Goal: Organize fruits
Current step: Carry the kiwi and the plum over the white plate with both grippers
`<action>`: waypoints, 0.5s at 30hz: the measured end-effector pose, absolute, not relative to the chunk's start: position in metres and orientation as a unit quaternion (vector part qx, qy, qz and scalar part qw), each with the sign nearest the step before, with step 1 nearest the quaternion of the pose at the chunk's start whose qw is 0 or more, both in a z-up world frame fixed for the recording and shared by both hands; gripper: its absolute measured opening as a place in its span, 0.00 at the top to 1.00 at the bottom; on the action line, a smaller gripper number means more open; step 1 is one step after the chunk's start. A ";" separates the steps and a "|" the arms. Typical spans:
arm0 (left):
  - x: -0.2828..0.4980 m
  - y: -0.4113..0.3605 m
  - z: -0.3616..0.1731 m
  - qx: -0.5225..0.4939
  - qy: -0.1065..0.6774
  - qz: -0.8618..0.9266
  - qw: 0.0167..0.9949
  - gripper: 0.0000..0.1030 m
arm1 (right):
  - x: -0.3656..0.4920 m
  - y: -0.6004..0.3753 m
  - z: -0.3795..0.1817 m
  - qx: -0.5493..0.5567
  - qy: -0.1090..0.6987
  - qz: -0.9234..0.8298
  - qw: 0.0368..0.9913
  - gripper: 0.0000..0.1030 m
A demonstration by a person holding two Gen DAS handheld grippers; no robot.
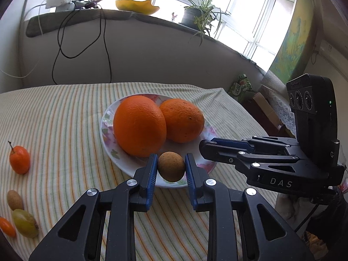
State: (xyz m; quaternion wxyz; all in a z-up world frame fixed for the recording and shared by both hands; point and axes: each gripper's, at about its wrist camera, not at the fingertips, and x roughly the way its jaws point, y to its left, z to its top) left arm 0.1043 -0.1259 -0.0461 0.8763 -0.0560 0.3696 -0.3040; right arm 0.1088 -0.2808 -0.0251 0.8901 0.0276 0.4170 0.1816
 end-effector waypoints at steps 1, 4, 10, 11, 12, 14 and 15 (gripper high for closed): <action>0.105 -0.127 -0.046 -0.054 0.370 -0.304 0.876 0.77 | 0.109 -0.281 -0.025 0.027 0.417 0.182 0.890 0.77; 0.105 -0.132 -0.047 -0.048 0.371 -0.303 0.877 0.77 | 0.110 -0.282 -0.026 0.027 0.417 0.180 0.890 0.77; 0.104 -0.140 -0.048 -0.041 0.372 -0.304 0.876 0.77 | 0.110 -0.284 -0.028 0.029 0.418 0.179 0.890 0.77; 0.105 -0.141 -0.048 -0.041 0.372 -0.304 0.876 0.77 | 0.110 -0.283 -0.029 0.029 0.419 0.179 0.890 0.77; 0.105 -0.142 -0.048 -0.040 0.372 -0.305 0.876 0.77 | 0.110 -0.283 -0.029 0.030 0.419 0.179 0.890 0.77; 0.105 -0.144 -0.048 -0.036 0.372 -0.305 0.876 0.77 | 0.110 -0.283 -0.030 0.030 0.419 0.180 0.890 0.77; 0.104 -0.144 -0.048 -0.035 0.372 -0.306 0.875 0.77 | 0.110 -0.283 -0.030 0.030 0.419 0.180 0.889 0.77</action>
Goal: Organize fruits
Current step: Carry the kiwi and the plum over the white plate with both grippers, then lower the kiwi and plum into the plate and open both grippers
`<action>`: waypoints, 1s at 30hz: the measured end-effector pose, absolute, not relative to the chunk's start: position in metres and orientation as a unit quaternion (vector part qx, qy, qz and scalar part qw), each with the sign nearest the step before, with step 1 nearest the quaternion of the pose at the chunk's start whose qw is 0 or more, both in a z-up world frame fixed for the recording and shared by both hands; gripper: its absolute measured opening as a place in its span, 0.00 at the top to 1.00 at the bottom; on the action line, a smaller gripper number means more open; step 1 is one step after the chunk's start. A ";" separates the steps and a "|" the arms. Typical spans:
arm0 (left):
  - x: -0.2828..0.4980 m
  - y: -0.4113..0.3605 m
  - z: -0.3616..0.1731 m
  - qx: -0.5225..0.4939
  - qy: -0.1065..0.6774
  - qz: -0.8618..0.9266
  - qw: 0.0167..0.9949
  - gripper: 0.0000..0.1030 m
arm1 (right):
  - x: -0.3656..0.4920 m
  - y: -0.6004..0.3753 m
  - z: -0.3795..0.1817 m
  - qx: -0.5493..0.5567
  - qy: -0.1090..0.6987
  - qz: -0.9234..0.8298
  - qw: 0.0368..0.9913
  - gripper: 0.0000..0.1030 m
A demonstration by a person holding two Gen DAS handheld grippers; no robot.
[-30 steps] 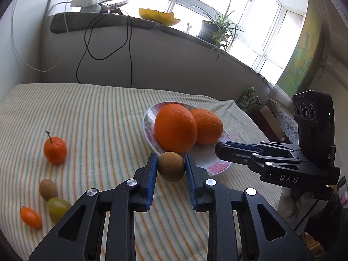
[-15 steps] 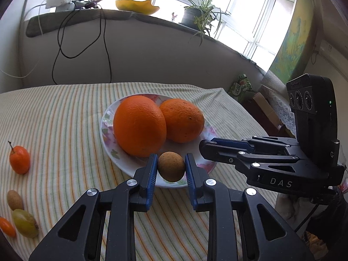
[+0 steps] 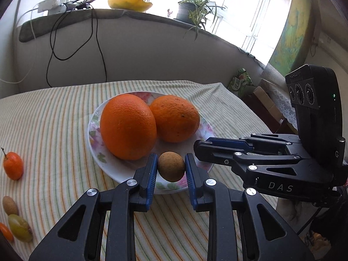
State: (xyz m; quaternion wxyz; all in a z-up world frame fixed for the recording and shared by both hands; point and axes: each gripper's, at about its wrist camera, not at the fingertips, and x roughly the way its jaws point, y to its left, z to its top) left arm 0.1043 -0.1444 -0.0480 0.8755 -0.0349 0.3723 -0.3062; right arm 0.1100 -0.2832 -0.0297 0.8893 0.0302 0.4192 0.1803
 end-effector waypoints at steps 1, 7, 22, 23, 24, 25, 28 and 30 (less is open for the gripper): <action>0.104 -0.145 -0.048 -0.033 0.373 -0.306 0.875 0.77 | 0.110 -0.283 -0.030 0.029 0.420 0.181 0.889 0.77; 0.106 -0.146 -0.046 -0.035 0.372 -0.303 0.877 0.77 | 0.111 -0.281 -0.032 0.026 0.418 0.177 0.890 0.77; 0.105 -0.138 -0.045 -0.045 0.374 -0.294 0.878 0.58 | 0.107 -0.286 -0.023 0.018 0.402 0.159 0.901 0.48; 0.105 -0.137 -0.045 -0.045 0.374 -0.294 0.879 0.58 | 0.107 -0.286 -0.023 0.018 0.402 0.158 0.901 0.48; 0.105 -0.137 -0.045 -0.046 0.374 -0.294 0.879 0.58 | 0.107 -0.287 -0.023 0.019 0.402 0.158 0.901 0.48; 0.105 -0.137 -0.045 -0.046 0.374 -0.294 0.879 0.58 | 0.107 -0.286 -0.023 0.019 0.403 0.158 0.901 0.48; 0.104 -0.136 -0.044 -0.046 0.372 -0.293 0.879 0.58 | 0.107 -0.286 -0.023 0.018 0.404 0.157 0.901 0.48; 0.102 -0.134 -0.043 -0.045 0.372 -0.293 0.880 0.58 | 0.106 -0.286 -0.022 0.020 0.404 0.157 0.901 0.48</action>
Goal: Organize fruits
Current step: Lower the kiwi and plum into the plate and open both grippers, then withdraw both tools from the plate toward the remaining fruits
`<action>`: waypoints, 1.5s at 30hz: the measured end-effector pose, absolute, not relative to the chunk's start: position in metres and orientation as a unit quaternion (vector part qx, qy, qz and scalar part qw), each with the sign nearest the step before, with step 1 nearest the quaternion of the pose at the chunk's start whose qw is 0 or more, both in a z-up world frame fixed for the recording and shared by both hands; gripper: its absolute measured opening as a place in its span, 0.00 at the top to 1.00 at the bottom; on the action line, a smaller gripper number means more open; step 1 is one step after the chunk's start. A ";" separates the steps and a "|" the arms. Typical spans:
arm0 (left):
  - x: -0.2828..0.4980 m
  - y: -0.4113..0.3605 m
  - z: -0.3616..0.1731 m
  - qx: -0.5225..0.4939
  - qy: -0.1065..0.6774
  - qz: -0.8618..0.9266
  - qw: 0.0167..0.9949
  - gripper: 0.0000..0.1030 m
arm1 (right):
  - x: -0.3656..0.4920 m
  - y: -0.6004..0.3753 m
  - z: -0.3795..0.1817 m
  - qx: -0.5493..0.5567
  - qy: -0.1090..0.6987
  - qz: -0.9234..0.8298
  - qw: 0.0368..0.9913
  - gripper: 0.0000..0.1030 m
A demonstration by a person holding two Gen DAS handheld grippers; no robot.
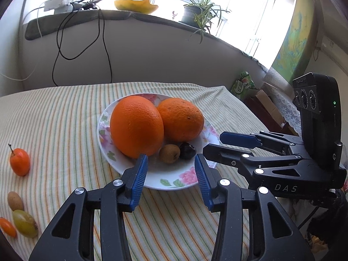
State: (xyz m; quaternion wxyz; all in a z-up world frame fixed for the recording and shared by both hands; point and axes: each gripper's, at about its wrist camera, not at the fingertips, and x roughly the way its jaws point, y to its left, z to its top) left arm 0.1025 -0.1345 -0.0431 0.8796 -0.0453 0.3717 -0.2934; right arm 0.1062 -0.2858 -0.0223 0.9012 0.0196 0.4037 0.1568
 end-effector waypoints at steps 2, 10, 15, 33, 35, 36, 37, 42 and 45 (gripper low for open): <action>0.101 -0.134 -0.042 -0.043 0.370 -0.293 0.881 0.58 | 0.106 -0.286 -0.022 0.019 0.403 0.155 0.902 0.47; 0.096 -0.128 -0.037 -0.029 0.363 -0.278 0.889 0.50 | 0.101 -0.283 -0.018 0.016 0.397 0.144 0.906 0.32; 0.092 -0.120 -0.035 -0.017 0.357 -0.264 0.896 0.43 | 0.097 -0.278 -0.013 0.007 0.387 0.140 0.911 0.23; 0.080 -0.061 -0.033 -0.017 0.348 -0.200 0.916 0.41 | 0.092 -0.238 -0.005 -0.005 0.378 0.176 0.909 0.21; 0.078 -0.050 -0.034 -0.021 0.347 -0.189 0.918 0.41 | 0.092 -0.232 -0.005 -0.006 0.379 0.184 0.907 0.21; 0.076 -0.045 -0.034 -0.021 0.347 -0.184 0.920 0.41 | 0.093 -0.229 -0.005 -0.007 0.380 0.188 0.906 0.21; 0.074 -0.040 -0.034 -0.021 0.346 -0.178 0.921 0.41 | 0.093 -0.226 -0.005 -0.007 0.381 0.194 0.904 0.21; 0.065 -0.010 -0.036 -0.031 0.348 -0.151 0.925 0.41 | 0.092 -0.213 -0.005 -0.007 0.380 0.216 0.899 0.21; 0.060 0.006 -0.036 -0.030 0.347 -0.133 0.928 0.41 | 0.091 -0.204 -0.004 -0.007 0.378 0.233 0.896 0.21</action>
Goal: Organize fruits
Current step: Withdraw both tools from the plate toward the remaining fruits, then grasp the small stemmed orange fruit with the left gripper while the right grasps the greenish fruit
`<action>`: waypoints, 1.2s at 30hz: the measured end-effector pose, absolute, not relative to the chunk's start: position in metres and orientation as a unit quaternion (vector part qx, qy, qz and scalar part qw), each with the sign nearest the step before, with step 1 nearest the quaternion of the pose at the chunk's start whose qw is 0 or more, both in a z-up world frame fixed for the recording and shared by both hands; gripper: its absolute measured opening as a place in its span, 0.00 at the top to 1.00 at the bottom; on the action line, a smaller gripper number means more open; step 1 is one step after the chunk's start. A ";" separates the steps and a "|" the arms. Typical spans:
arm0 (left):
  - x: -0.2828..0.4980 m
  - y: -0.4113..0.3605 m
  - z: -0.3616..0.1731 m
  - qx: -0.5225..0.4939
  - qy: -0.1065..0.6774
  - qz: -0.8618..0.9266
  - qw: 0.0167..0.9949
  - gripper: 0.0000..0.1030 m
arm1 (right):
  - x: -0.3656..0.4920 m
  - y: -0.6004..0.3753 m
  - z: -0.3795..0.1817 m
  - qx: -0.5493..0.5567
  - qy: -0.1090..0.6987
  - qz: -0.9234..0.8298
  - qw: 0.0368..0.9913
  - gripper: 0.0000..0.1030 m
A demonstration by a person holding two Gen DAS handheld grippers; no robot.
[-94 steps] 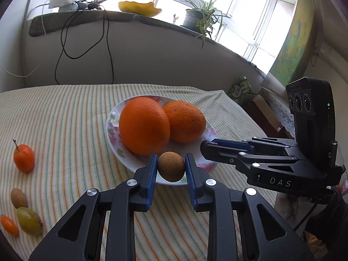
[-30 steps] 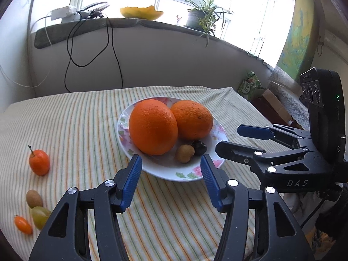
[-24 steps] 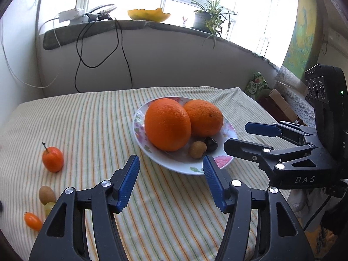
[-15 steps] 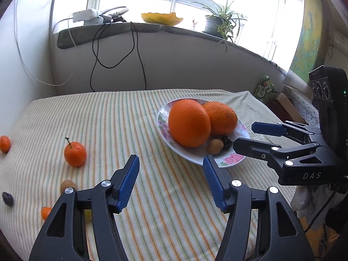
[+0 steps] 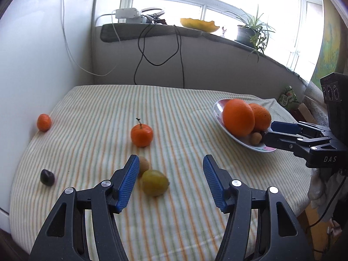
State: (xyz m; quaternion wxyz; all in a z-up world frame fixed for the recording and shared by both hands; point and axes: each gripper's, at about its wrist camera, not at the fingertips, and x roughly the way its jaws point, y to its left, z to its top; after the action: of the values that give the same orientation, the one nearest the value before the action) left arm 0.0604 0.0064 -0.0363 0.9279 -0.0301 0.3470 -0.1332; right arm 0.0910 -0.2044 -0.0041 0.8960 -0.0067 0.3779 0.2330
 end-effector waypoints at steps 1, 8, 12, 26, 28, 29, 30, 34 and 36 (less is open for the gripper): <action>0.059 0.012 -0.037 -0.032 0.348 -0.129 0.928 0.41 | 0.091 -0.201 -0.004 -0.008 0.378 0.239 0.895 0.21; 0.051 0.043 -0.045 -0.051 0.362 -0.106 0.925 0.42 | 0.088 -0.170 -0.006 -0.025 0.377 0.277 0.883 0.21; 0.048 0.055 -0.054 -0.059 0.373 -0.098 0.921 0.42 | 0.087 -0.152 -0.008 -0.036 0.377 0.297 0.877 0.21; 0.052 0.075 -0.074 -0.101 0.392 -0.104 0.909 0.50 | 0.094 -0.100 -0.030 -0.066 0.399 0.359 0.841 0.32; 0.053 0.076 -0.075 -0.104 0.394 -0.104 0.907 0.50 | 0.095 -0.091 -0.034 -0.073 0.401 0.367 0.836 0.35; 0.054 0.077 -0.076 -0.105 0.394 -0.104 0.907 0.50 | 0.096 -0.087 -0.035 -0.075 0.404 0.371 0.833 0.37; 0.055 0.077 -0.076 -0.105 0.395 -0.104 0.907 0.50 | 0.097 -0.083 -0.038 -0.078 0.407 0.374 0.830 0.41; 0.056 0.076 -0.078 -0.104 0.395 -0.107 0.906 0.51 | 0.104 -0.073 -0.046 -0.063 0.419 0.382 0.821 0.49; 0.056 0.075 -0.078 -0.100 0.397 -0.110 0.906 0.51 | 0.109 -0.071 -0.049 -0.050 0.426 0.385 0.817 0.50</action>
State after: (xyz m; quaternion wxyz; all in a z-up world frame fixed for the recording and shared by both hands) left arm 0.0562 0.0747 -0.0780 0.9058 -0.1004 0.3967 -0.1104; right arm 0.1089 -0.0712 -0.0487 0.8172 -0.0499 0.4258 0.3852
